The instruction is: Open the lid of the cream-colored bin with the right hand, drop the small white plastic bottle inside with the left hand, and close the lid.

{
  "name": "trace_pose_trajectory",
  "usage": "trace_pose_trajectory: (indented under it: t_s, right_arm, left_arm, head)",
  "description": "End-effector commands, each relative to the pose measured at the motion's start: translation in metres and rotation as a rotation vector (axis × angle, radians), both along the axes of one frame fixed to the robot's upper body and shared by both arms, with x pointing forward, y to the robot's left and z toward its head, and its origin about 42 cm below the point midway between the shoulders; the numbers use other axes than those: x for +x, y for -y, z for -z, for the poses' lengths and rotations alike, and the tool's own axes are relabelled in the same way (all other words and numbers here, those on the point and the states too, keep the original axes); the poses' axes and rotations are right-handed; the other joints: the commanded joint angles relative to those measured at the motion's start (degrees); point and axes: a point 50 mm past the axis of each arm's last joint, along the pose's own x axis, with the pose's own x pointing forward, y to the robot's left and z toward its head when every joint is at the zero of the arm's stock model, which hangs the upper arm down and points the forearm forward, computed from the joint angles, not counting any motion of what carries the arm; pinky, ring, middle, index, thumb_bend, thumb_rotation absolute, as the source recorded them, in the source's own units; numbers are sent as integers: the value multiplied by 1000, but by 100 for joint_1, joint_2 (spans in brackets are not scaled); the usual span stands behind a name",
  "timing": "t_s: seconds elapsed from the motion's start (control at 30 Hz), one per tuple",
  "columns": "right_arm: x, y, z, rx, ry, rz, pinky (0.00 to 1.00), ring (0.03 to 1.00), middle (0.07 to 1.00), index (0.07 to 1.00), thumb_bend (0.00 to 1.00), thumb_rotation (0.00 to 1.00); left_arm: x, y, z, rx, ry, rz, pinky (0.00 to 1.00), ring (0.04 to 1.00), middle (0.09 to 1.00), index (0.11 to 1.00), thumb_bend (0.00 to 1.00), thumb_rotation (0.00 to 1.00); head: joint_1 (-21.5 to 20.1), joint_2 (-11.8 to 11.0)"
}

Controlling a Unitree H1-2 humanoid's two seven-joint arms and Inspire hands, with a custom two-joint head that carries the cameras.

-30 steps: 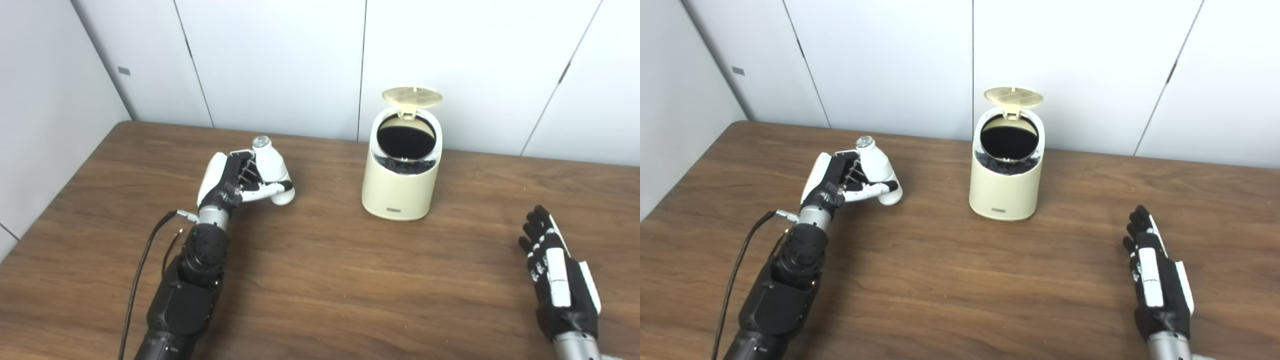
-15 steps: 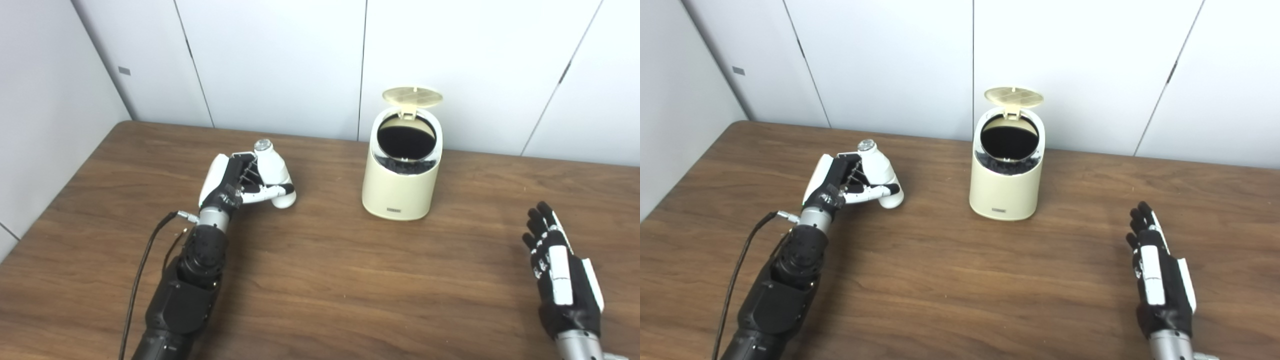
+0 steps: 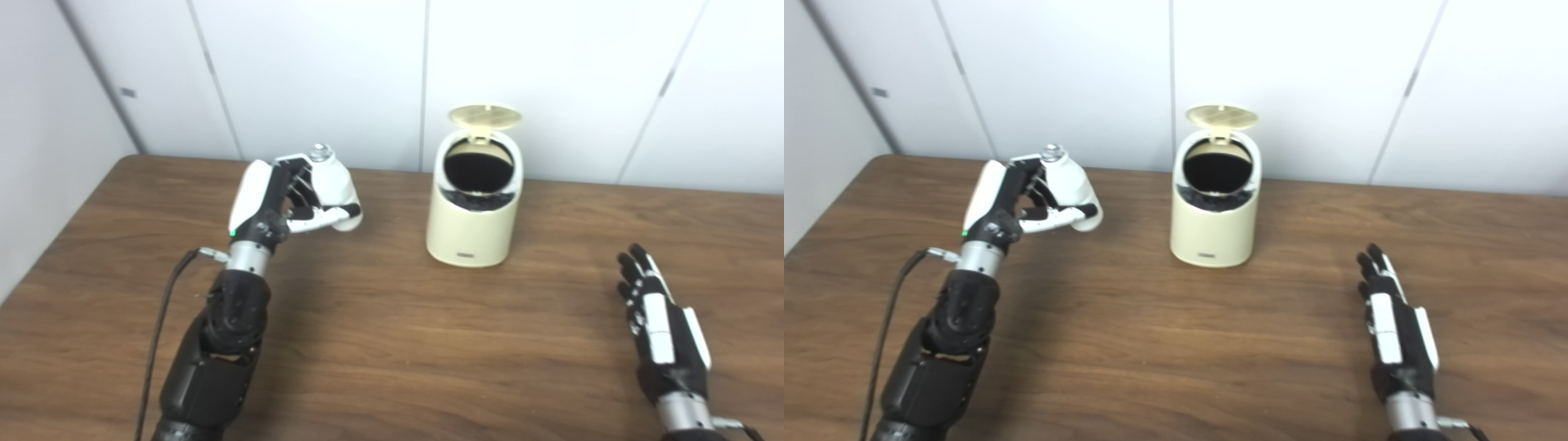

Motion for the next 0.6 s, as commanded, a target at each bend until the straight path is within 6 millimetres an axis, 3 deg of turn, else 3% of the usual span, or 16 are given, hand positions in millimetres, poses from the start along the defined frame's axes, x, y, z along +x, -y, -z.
trace_pose_trajectory:
  t_s: [0.0, 0.4, 0.57]
  right_arm:
    - [8, -6, -14, -3, 77, -16, 978, 981, 935, 934, 654, 905]
    - [6, -10, -9, -6, 72, -15, 973, 973, 930, 920, 646, 911]
    - [7, -12, -6, -34, 76, -25, 960, 968, 935, 934, 637, 927]
  left_arm:
    - [4, 10, -35, 31, 139, 9, 284, 380, 470, 509, 499, 0]
    - [10, 53, -63, -18, 254, 92, 300, 384, 491, 519, 499, 0]
    - [21, 69, -70, -31, 295, 118, 251, 354, 461, 530, 496, 0]
  head:
    - [-3, 5]
    - [-125, -85]
    - [-132, -117]
